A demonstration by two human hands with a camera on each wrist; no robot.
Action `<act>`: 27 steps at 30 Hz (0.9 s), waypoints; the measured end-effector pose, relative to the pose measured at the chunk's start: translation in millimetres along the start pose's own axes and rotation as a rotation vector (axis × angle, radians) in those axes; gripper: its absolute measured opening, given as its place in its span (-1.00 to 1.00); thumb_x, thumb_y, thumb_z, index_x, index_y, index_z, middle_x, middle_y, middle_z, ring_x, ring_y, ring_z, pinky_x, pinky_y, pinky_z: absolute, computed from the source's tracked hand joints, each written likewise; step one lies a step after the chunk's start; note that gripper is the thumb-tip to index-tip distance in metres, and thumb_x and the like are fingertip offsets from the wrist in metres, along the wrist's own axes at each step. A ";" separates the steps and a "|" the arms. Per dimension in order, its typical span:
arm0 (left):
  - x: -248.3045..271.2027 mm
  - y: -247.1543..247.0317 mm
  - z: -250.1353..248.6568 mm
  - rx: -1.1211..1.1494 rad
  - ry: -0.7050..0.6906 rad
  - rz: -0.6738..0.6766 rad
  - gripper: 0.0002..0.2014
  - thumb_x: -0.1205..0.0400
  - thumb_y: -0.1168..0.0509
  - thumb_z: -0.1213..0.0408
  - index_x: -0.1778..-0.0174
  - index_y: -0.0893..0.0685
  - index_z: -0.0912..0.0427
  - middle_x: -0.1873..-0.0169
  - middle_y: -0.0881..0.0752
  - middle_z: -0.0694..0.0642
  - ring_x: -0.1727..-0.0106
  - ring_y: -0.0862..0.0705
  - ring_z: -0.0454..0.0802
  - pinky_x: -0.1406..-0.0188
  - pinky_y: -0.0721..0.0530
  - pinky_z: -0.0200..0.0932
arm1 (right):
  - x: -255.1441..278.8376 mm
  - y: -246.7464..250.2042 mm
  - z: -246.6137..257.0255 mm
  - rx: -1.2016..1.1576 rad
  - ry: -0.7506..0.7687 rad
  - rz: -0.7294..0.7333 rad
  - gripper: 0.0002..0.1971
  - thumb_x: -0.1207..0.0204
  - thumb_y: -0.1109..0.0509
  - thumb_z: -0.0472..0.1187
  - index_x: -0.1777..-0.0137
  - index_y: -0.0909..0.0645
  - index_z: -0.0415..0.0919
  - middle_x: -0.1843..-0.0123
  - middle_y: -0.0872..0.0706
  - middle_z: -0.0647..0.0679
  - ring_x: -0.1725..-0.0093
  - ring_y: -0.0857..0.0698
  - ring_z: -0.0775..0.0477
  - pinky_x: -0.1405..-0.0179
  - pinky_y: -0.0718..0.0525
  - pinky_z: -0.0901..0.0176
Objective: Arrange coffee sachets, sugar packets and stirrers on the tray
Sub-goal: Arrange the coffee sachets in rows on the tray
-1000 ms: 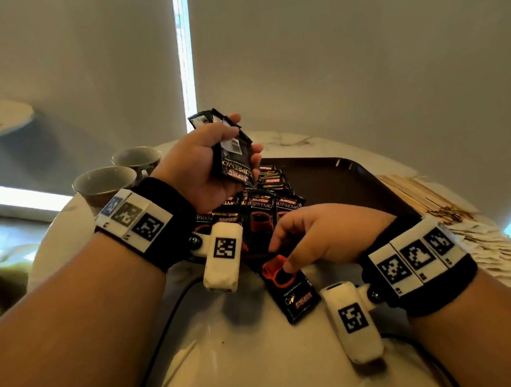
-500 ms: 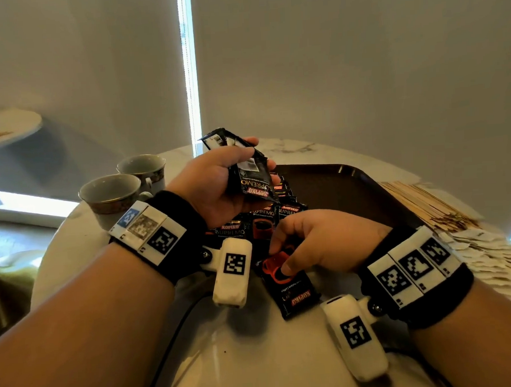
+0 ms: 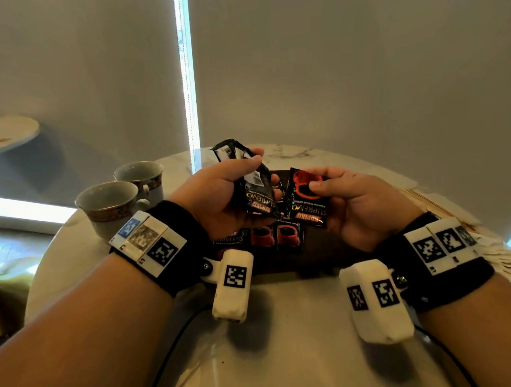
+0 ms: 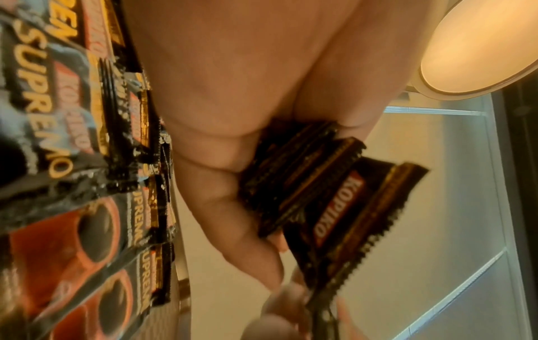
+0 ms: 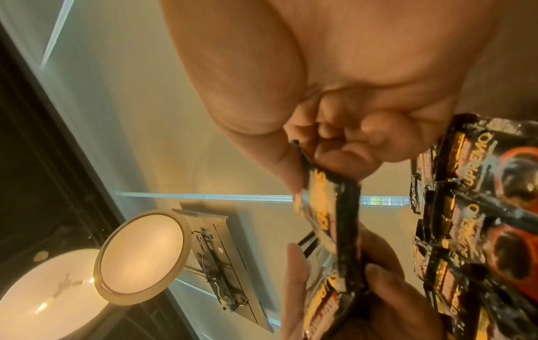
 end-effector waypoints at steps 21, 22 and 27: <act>3.4 -36.3 21.8 0.072 0.100 0.112 -0.44 -0.62 -0.26 0.24 -0.53 -0.50 0.43 -0.06 -0.73 0.33 0.04 -0.77 0.17 0.02 -0.79 0.05 | 16.6 -17.5 24.5 0.370 0.224 -0.035 -0.23 -0.04 -0.77 0.05 -0.20 -0.45 -0.06 -0.09 -0.67 -0.08 0.12 -0.82 0.06 0.17 -0.79 0.15; 4.0 -37.2 22.6 0.068 0.106 0.109 -0.45 -0.66 -0.23 0.24 -0.57 -0.47 0.42 -0.06 -0.74 0.33 0.05 -0.79 0.16 0.07 -0.82 0.02 | 18.1 -21.8 21.3 0.422 0.198 0.022 -0.14 0.04 -0.75 0.06 -0.24 -0.38 0.01 -0.20 -0.64 -0.07 -0.02 -0.83 -0.02 0.06 -0.81 0.06; 5.0 -45.9 31.4 0.046 0.147 0.147 -0.62 -0.75 -0.14 0.14 -0.33 -0.66 0.29 0.03 -0.82 0.27 0.08 -0.84 0.15 0.06 -0.83 0.02 | 24.7 -36.2 15.6 0.688 0.141 0.174 -0.10 0.15 -0.84 -0.04 -0.15 -0.36 0.12 -0.33 -0.57 0.05 -0.26 -0.75 -0.07 -0.09 -0.82 -0.08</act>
Point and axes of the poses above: each hand's wrist, its own x-axis away from the middle knuckle, its own y-axis out of the back of the hand, z = x × y, the point moved 8 cm from there along -x, towards the middle knuckle
